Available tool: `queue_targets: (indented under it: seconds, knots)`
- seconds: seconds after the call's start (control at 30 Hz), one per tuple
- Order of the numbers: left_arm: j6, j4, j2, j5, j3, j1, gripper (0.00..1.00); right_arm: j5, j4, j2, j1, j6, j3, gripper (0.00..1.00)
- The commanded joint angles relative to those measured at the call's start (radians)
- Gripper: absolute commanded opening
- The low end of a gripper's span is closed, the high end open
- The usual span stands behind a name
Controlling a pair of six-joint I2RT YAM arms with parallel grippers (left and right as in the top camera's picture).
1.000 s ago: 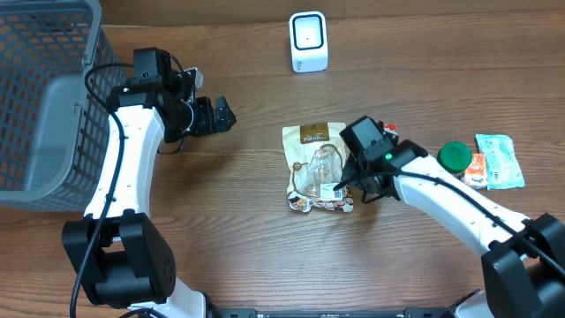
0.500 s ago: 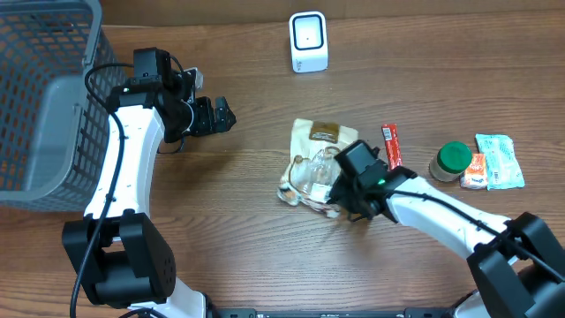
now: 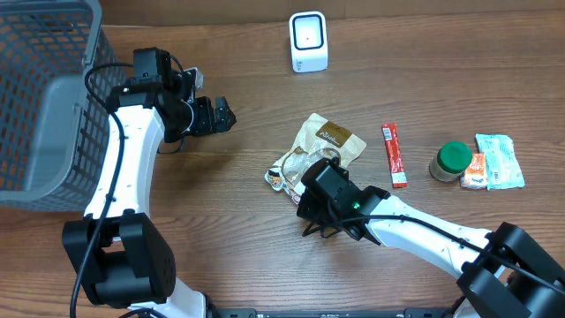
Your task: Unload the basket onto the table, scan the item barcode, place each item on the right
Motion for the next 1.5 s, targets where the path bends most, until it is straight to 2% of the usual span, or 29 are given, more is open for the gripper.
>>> queue_targets:
  seconds: [0.0, 0.17, 0.3, 0.43, 0.6, 0.77, 0.87, 1.0, 1.17, 1.3, 1.4, 1.43, 1.47]
  knots:
    - [-0.006, -0.002, -0.023, -0.003, 0.016, -0.003, 1.0, -0.064, 0.004, -0.016, -0.019, -0.168, 0.0, 0.13]
    - [-0.006, -0.002, -0.023, -0.003, 0.016, -0.002, 1.0, -0.177, -0.008, -0.096, -0.093, -0.373, 0.019, 0.34]
    - [-0.004, 0.003, -0.023, -0.005, 0.016, -0.003, 1.0, -0.174, -0.058, -0.155, -0.163, -0.491, 0.019, 0.46]
    - [0.011, 0.07, -0.023, -0.043, 0.016, -0.002, 1.0, -0.174, -0.135, -0.167, -0.241, -0.5, 0.019, 0.49]
    - [0.013, 0.076, -0.023, -0.081, 0.016, -0.002, 1.0, -0.147, -0.248, -0.167, -0.325, -0.5, 0.018, 0.49]
    - [-0.006, 0.076, -0.023, -0.07, 0.016, -0.003, 1.0, -0.143, -0.248, -0.167, -0.344, -0.499, 0.018, 0.51]
    - [-0.066, 0.016, -0.023, -0.004, 0.016, -0.003, 1.0, -0.142, -0.233, -0.167, -0.344, -0.499, 0.018, 0.58]
    - [-0.088, -0.051, -0.023, 0.116, 0.016, -0.004, 1.0, -0.135, -0.241, -0.167, -0.344, -0.499, 0.018, 0.61]
    - [-0.089, -0.107, -0.022, 0.138, 0.008, -0.033, 1.0, -0.127, -0.246, -0.167, -0.344, -0.499, 0.016, 0.66]
    - [-0.089, -0.118, -0.022, 0.163, -0.011, -0.106, 1.0, -0.09, -0.248, -0.167, -0.344, -0.499, 0.016, 0.7]
    - [-0.089, -0.106, -0.022, 0.159, -0.03, -0.171, 0.82, -0.066, -0.251, -0.167, -0.344, -0.499, 0.016, 0.73]
    - [-0.094, -0.101, -0.021, 0.151, -0.038, -0.195, 0.78, -0.061, -0.25, -0.167, -0.344, -0.499, 0.016, 0.73]
    - [-0.114, -0.095, -0.02, 0.134, -0.046, -0.22, 0.78, -0.061, -0.251, -0.167, -0.344, -0.499, 0.016, 0.74]
